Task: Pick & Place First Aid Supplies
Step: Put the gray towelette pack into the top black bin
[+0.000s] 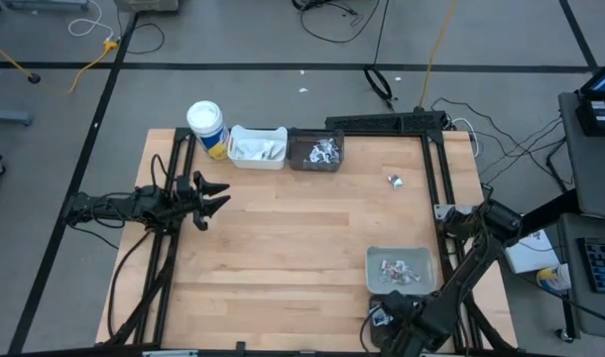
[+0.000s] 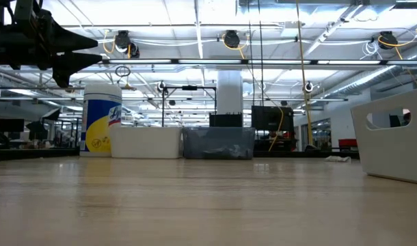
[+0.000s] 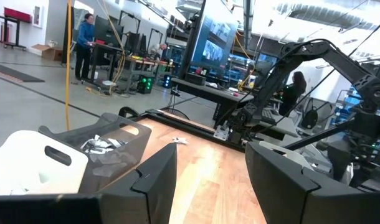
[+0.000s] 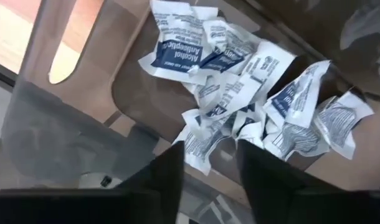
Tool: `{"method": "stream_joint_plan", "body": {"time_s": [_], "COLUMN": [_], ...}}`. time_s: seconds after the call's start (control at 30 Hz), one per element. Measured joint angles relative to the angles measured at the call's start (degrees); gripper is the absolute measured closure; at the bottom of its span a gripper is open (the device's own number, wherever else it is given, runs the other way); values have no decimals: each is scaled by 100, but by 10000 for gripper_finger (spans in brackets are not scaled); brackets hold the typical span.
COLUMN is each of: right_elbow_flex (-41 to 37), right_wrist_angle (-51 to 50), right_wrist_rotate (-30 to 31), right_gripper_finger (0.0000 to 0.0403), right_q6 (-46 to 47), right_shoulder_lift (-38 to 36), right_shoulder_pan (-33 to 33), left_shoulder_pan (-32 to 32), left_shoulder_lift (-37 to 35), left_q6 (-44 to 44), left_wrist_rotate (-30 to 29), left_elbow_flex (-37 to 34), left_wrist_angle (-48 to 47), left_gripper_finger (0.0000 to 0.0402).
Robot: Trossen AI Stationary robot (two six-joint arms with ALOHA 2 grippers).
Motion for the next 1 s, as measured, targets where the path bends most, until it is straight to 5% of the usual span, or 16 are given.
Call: {"method": "stream_joint_plan", "body": {"time_s": [0.2, 0.53, 1.0], "right_elbow_flex": [-7, -7, -1253], "right_wrist_angle": [-267, -2473, -2880], "right_wrist_rotate": [4, 29, 320], "right_gripper_finger": [200, 200, 222], "right_q6": [-36, -146, -2383], "right_shoulder_lift": [-220, -1367, -2739], "right_shoulder_pan": [-84, -943, -3788], "left_shoulder_pan": [1, -1, -1], "left_shoulder_lift": [0, -1, -2], "left_q6": [1, 1, -1], "left_wrist_rotate": [0, 0, 0], "left_elbow_flex": [2, 1, -1], "left_wrist_angle": [-2, -1, -2], "left_gripper_finger": [206, 206, 206]}}
